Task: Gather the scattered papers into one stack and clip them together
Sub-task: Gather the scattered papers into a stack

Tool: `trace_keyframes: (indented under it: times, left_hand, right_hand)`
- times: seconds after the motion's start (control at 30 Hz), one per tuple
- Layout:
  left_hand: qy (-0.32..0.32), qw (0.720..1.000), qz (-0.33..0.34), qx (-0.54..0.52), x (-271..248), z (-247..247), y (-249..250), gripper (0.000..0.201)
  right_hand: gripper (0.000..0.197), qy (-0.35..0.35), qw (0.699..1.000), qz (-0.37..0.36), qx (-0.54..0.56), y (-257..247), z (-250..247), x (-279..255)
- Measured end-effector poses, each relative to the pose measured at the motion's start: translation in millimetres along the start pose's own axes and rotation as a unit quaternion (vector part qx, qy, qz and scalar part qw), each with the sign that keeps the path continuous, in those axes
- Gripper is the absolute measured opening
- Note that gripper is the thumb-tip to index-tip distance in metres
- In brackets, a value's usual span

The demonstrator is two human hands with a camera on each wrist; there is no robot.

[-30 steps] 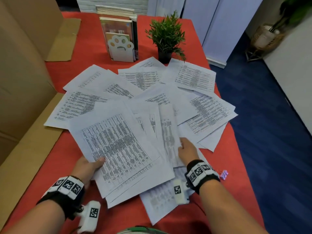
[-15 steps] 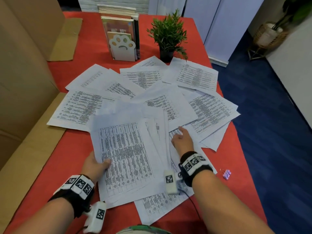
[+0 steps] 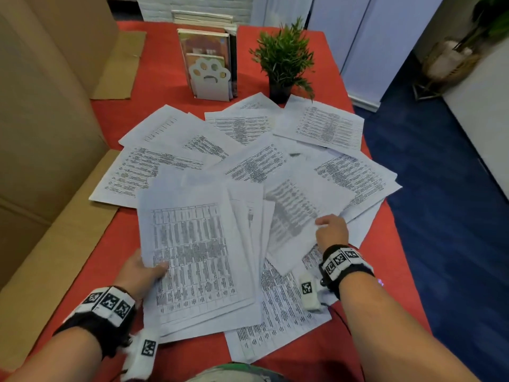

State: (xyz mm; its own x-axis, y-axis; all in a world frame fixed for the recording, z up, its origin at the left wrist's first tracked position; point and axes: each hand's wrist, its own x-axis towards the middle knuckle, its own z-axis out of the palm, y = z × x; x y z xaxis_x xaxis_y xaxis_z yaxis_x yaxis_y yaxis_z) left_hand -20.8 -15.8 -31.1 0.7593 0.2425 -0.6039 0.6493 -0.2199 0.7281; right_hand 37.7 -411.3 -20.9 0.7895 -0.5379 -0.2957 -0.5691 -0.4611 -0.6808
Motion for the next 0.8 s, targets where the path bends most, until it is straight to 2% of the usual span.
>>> trace_keyframes:
  times: [0.13,0.27,0.4,0.5,0.57,0.67,0.8]
  left_hand:
    - [0.006,1.000,0.003,-0.007,-11.1,-8.1,11.5,0.044]
    - [0.010,1.000,-0.007,-0.028,-14.6,-4.8,13.9,0.042]
    - [-0.008,1.000,0.006,-0.028,-16.3,-6.2,15.4,0.043]
    - [-0.031,0.999,0.019,-0.002,-21.1,-2.6,15.6,0.045]
    - [-0.035,0.999,0.023,0.012,-23.0,0.5,14.9,0.048]
    - [-0.043,0.999,-0.003,-0.026,-22.0,3.5,12.2,0.045]
    - [-0.065,0.997,0.013,-0.035,-23.9,14.0,7.1,0.039]
  right_hand:
    - [0.045,-0.021,0.995,-0.056,-0.075,6.5,-15.8,-3.6]
    - [0.045,-0.021,0.992,-0.092,-0.085,8.6,-25.4,-4.1]
    - [0.049,-0.095,0.980,-0.106,-0.138,6.5,-23.9,-19.7]
    - [0.066,-0.159,0.970,-0.133,-0.126,4.5,-10.9,-39.1]
    - [0.073,-0.162,0.978,-0.114,-0.071,4.2,1.1,-48.0]
    - [0.060,-0.084,0.994,-0.059,-0.029,2.6,15.0,-56.4]
    - [0.046,-0.167,0.986,-0.005,-0.016,-1.4,26.8,-67.6]
